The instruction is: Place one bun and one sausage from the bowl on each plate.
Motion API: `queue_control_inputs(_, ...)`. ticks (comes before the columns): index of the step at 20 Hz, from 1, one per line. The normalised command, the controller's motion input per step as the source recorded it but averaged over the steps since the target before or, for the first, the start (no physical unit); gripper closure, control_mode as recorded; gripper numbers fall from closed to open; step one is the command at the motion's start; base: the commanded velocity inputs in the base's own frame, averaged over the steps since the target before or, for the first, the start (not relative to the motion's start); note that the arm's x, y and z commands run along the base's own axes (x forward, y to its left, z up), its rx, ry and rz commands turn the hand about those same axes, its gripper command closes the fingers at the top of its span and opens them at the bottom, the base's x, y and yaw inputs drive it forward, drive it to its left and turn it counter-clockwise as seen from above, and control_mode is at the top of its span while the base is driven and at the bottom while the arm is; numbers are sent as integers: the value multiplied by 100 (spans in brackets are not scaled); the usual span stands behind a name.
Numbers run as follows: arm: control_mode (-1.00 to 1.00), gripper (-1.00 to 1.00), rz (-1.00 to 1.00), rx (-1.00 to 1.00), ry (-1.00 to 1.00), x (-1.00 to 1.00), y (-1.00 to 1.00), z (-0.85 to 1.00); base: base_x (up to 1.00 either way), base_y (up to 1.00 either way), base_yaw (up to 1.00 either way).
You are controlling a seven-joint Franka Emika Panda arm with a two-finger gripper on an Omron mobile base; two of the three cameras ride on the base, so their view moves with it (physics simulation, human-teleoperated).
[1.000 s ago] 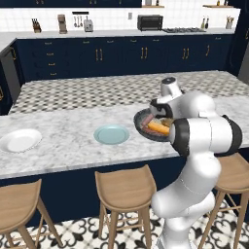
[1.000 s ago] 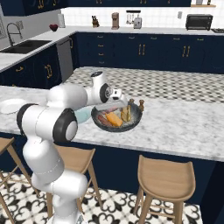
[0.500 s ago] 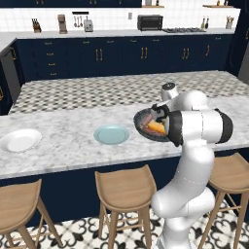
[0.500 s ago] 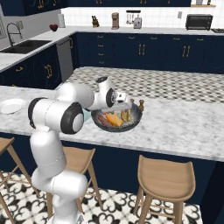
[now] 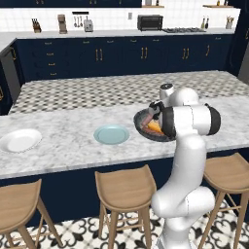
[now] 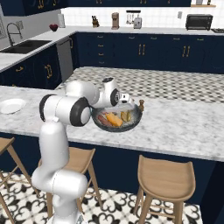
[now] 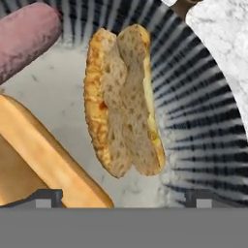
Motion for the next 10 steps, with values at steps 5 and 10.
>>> queue_control_inputs(5, -100, -100, 0, 2, 6, 25, -4, -16, 0, 0, 0)
queue_control_inputs(10, -100, -100, 0, 3, 7, 24, -1, -16, 0, 0, 0)
